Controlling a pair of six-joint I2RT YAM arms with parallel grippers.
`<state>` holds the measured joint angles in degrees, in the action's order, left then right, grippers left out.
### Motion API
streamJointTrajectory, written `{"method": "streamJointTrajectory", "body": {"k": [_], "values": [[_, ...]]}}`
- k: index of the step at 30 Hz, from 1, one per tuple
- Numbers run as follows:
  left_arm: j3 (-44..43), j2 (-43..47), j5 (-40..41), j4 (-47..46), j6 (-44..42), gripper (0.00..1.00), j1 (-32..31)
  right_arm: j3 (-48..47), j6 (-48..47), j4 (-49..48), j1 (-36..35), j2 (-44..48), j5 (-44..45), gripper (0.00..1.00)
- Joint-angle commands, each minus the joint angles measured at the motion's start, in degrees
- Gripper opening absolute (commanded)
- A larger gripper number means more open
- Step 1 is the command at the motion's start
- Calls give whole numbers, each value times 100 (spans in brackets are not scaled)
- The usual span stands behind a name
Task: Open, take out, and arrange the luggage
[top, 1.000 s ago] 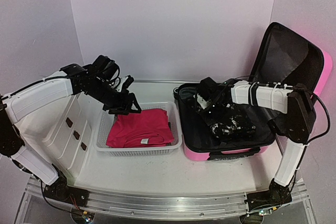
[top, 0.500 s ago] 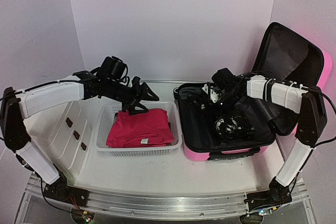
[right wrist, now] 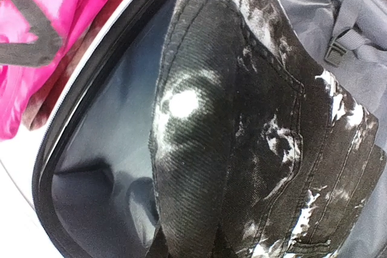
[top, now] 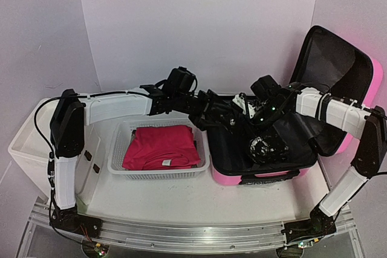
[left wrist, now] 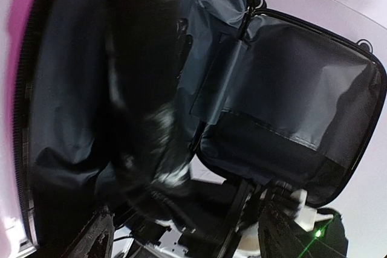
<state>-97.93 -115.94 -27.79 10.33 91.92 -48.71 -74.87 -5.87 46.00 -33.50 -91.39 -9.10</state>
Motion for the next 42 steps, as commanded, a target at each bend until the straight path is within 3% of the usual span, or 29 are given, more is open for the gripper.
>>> {"method": "streamJointTrajectory", "body": {"k": [1, 8, 10, 14, 19, 20, 25, 29, 37, 42], "values": [[-584, -361, 643, -87, 362, 82, -273, 62, -186, -489, -93, 543, -221, 0], [-1732, -1142, 1118, 1001, 180, 80, -435, 245, -230, -577, -212, 802, -57, 0], [-1981, -1309, 1161, 1121, 187, 75, -476, 283, -231, -595, -255, 860, 9, 0], [-2147, -1455, 1308, 1168, 72, 52, -499, 305, -263, -601, -381, 921, 119, 0], [-2411, -1346, 1360, 1202, -488, 7, -570, 363, -194, -569, -490, 995, 281, 0], [-2469, -1268, 1325, 1203, -643, 1, -589, 372, -116, -566, -491, 1050, 290, 9], [-2461, -537, 1383, 1321, -1820, 0, -687, 322, 464, -536, -491, 1485, 532, 63], [-1848, 246, 1216, 1367, -2415, 0, -712, 212, 918, -476, -487, 2034, 969, 87], [-267, 1773, 600, 1491, -2673, 0, -686, -19, 925, -193, -482, 2214, 1486, 93], [36, 2124, 9, 1955, -3200, 0, -379, -48, 1093, -188, -482, 2048, 1339, 93]]}}
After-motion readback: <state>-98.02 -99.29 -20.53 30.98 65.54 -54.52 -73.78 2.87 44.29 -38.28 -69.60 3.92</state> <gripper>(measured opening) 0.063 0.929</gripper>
